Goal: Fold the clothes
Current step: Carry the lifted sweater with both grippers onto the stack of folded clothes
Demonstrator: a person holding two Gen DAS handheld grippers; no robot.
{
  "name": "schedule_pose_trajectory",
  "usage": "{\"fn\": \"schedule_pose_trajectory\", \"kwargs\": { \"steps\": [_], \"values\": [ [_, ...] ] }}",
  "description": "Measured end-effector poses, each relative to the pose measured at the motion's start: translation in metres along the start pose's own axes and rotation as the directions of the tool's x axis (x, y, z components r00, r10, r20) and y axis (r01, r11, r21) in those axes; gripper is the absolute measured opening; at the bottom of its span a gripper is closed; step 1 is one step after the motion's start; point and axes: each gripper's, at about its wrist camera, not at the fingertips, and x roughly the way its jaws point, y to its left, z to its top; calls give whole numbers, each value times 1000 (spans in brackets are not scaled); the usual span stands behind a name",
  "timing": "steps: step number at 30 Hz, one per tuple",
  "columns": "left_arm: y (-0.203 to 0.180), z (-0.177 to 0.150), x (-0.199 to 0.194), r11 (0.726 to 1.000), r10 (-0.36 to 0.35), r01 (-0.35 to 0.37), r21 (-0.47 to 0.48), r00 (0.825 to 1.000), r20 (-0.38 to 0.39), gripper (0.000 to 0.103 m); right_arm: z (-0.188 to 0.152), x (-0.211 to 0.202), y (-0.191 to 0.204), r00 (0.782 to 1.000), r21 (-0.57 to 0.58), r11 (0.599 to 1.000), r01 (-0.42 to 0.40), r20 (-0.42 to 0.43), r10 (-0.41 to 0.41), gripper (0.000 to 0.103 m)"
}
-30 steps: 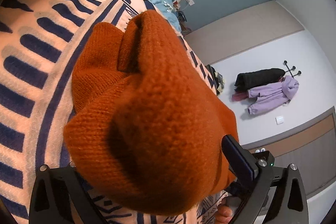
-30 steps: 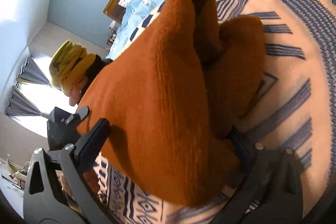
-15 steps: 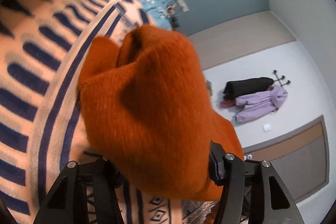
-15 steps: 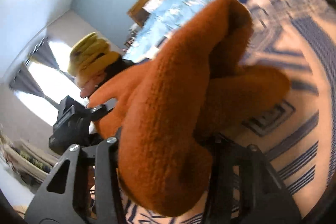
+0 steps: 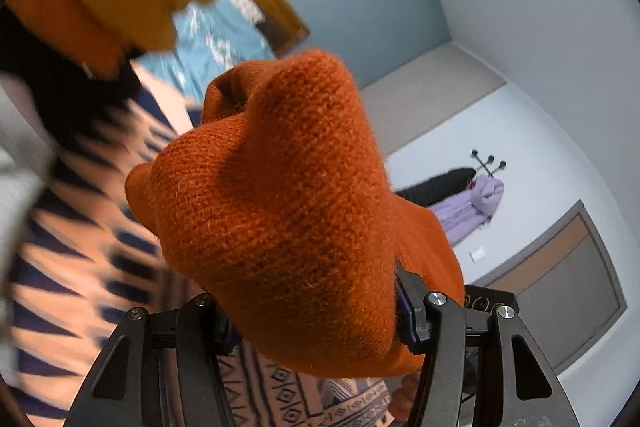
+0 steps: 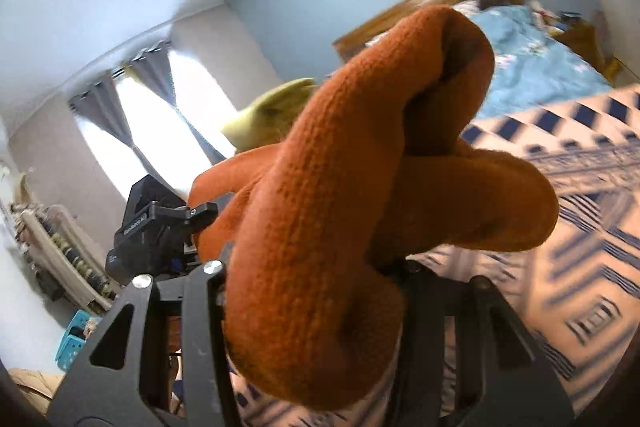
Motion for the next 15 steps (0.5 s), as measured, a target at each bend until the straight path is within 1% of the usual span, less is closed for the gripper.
{"fn": "schedule_pose_trajectory", "kwargs": {
  "steps": [4,6,9,11,13,14,15],
  "values": [
    [4,30,-51,999,39,-42,31,995,87,59,16,43,37,997,-55,996,-76,-4,76,48],
    [7,45,-79,997,51,-58,49,989,141,59,21,68,57,992,-74,990,-122,-5,122,48],
    [13,64,-120,993,66,-85,81,974,216,59,24,105,86,981,-96,976,-195,-14,195,49],
    [20,74,-150,987,74,-110,120,959,273,59,23,134,107,969,-123,961,-247,-26,246,49],
    [31,79,-166,981,93,-140,131,945,313,62,15,157,120,959,-142,949,-283,-44,279,49],
    [44,80,-176,982,103,-149,119,940,325,62,8,176,123,955,-133,946,-295,-67,288,49],
    [68,79,-185,985,121,-154,73,935,333,62,2,193,122,954,-120,947,-297,-87,288,49]
  ]
}}
